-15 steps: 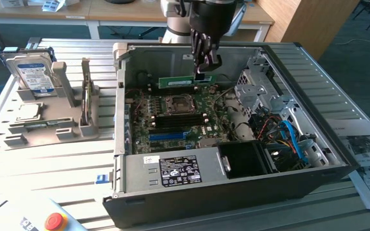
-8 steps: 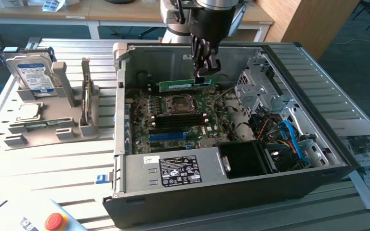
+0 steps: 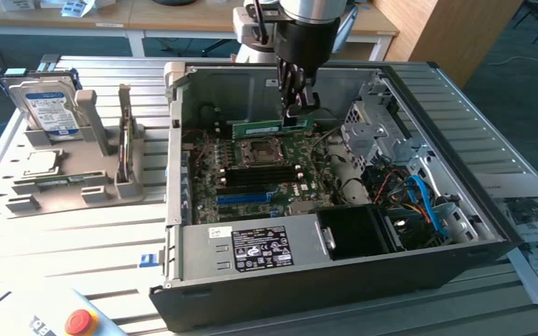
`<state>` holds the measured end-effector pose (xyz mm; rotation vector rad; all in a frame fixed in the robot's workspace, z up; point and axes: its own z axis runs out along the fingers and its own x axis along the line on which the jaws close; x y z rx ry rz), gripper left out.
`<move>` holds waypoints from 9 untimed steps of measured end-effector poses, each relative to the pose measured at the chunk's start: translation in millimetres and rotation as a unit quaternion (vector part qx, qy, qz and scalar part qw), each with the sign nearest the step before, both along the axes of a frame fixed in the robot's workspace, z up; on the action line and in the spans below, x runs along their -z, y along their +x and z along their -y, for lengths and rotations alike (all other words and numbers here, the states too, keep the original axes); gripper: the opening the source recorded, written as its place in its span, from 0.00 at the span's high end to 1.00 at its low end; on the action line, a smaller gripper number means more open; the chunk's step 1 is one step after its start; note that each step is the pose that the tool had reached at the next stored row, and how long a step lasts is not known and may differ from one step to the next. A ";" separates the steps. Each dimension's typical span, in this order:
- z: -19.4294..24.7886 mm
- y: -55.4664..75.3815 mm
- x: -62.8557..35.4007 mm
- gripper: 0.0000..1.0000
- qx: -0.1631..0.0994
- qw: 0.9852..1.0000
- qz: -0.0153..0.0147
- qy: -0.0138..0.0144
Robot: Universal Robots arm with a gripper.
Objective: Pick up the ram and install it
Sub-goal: 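Insert the ram into the slot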
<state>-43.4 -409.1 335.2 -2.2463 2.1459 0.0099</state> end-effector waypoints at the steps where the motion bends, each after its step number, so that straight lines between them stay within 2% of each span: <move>1: 0.0 0.0 0.0 0.88 0.000 1.000 0.000 0.000; 3: 0.0 0.1 0.1 0.88 0.000 1.000 0.000 0.000; 5: 0.4 1.5 0.2 0.88 0.000 1.000 -0.005 0.000; 6: 1.8 5.1 0.2 0.88 0.000 1.000 -0.015 0.001; 9: 2.0 5.9 1.2 0.88 0.013 1.000 -0.016 0.001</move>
